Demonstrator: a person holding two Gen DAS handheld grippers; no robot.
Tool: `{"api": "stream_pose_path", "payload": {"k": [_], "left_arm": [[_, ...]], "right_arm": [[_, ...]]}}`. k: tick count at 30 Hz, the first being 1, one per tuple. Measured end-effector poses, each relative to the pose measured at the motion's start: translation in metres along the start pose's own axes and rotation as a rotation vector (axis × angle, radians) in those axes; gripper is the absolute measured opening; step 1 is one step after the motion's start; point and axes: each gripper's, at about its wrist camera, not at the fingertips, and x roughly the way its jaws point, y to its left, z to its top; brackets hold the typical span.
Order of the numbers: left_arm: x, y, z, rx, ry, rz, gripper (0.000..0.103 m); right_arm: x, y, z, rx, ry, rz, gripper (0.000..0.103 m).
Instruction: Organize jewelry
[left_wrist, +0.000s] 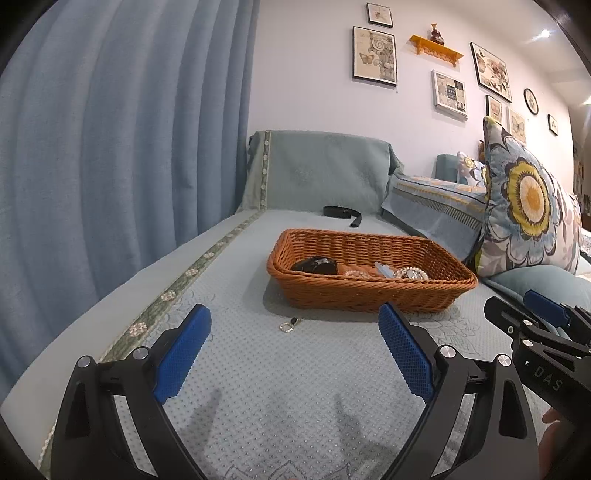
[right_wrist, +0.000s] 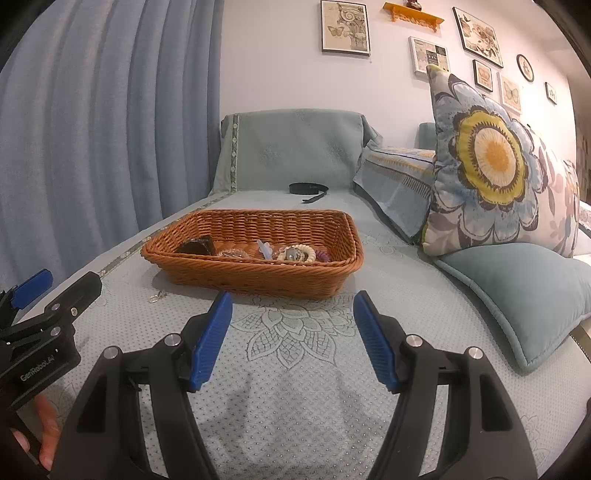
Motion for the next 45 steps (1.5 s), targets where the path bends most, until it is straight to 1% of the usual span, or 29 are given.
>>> {"api": "stream_pose_path", "payload": {"k": [7,13,45], "left_arm": [[-0.0007,-0.0015,0.0008,0.007,-0.004,0.002,0.089],[-0.0008,-0.0016,0.0009,0.007,-0.004,0.002,0.089],[0.0009,-0.0013,0.0,0.005,-0.001,0.002,0.091]], "right_arm": [[0.0007,-0.0012,0.0,0.003,0.007,0.002,0.065],[0.0011,-0.0017,-0.0002,0.005,0.005,0.001,0.069],[0.0028,-0.0046,-0.0013,0.015,0.012,0.004,0.069]]}}
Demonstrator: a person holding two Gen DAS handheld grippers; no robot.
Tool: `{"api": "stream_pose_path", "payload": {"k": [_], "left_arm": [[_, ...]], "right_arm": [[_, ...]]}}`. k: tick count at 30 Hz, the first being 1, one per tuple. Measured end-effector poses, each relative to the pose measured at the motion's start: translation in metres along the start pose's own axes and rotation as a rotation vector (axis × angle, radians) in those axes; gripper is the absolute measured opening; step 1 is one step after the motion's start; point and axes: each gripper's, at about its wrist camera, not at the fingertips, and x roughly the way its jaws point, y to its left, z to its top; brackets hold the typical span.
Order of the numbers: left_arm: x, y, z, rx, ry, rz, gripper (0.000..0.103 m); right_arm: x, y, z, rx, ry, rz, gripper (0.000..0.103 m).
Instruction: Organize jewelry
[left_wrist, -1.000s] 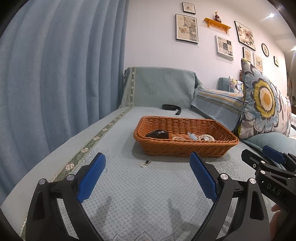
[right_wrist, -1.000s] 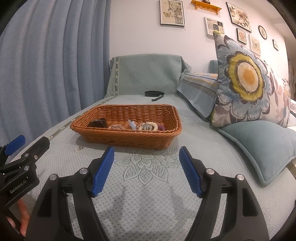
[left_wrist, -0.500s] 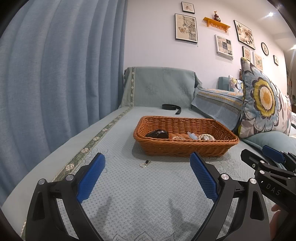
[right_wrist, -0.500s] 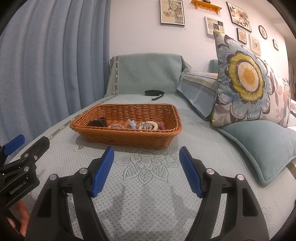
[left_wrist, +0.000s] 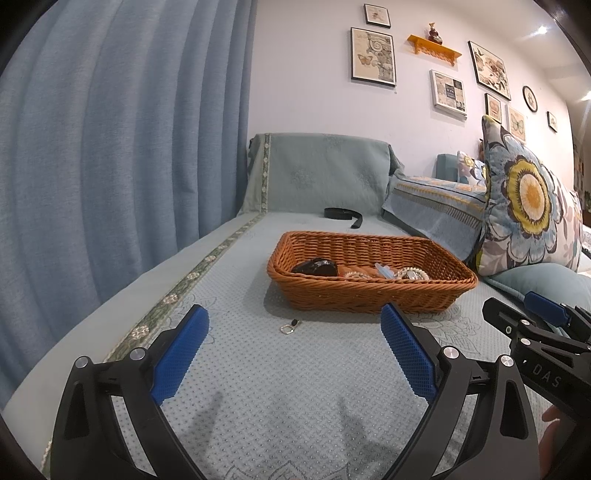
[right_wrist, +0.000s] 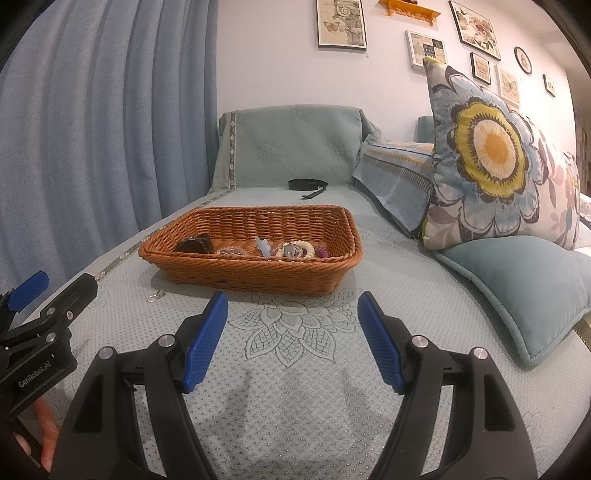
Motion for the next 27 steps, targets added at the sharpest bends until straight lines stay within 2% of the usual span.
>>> {"api": "stream_pose_path", "payload": {"k": [27], "left_arm": [[0.0012,0.0001,-0.0015,0.015,-0.001,0.0,0.095]], "right_arm": [[0.001,-0.0021,0.0007,0.006,0.005,0.001,0.069]]}}
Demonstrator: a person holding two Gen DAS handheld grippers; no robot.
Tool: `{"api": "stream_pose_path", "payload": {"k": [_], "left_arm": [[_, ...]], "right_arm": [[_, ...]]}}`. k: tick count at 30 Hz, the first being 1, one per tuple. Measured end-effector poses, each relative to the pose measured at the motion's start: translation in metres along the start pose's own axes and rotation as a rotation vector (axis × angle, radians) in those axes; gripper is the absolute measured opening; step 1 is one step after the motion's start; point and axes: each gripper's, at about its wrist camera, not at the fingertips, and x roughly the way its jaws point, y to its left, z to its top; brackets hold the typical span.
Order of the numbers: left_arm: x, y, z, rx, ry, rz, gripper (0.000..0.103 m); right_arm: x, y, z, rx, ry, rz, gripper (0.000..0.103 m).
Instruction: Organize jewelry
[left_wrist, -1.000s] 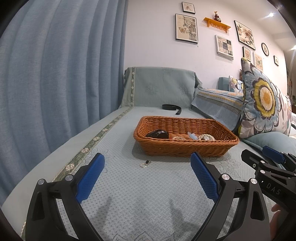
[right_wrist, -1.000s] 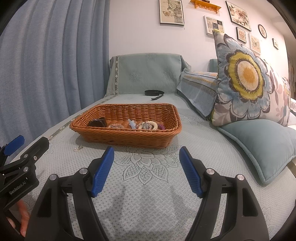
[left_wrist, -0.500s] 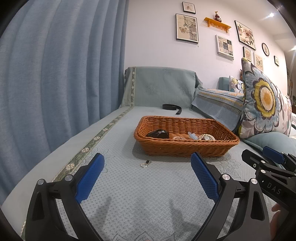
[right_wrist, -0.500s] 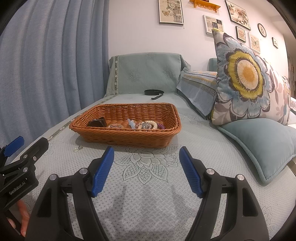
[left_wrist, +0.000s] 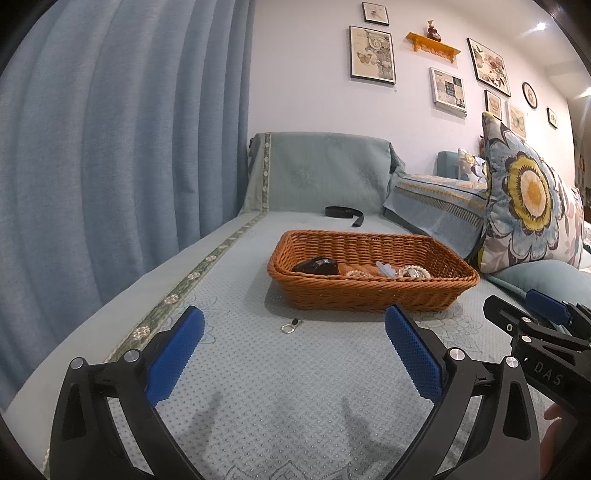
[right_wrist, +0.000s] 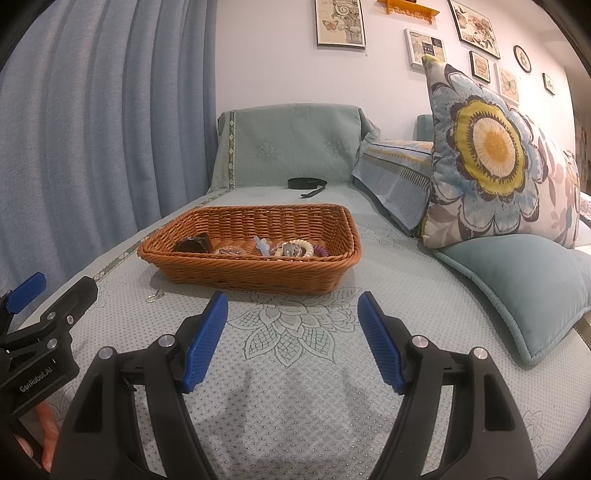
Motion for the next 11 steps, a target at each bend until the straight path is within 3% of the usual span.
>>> {"api": "stream_pose_path", "payload": {"k": [11], "left_arm": [[0.0001,0.0004,0.0013,-0.003,0.01,0.007,0.095]], "right_arm": [[0.0004,0.0002,0.0001,0.0,0.001,0.0,0.069]]}}
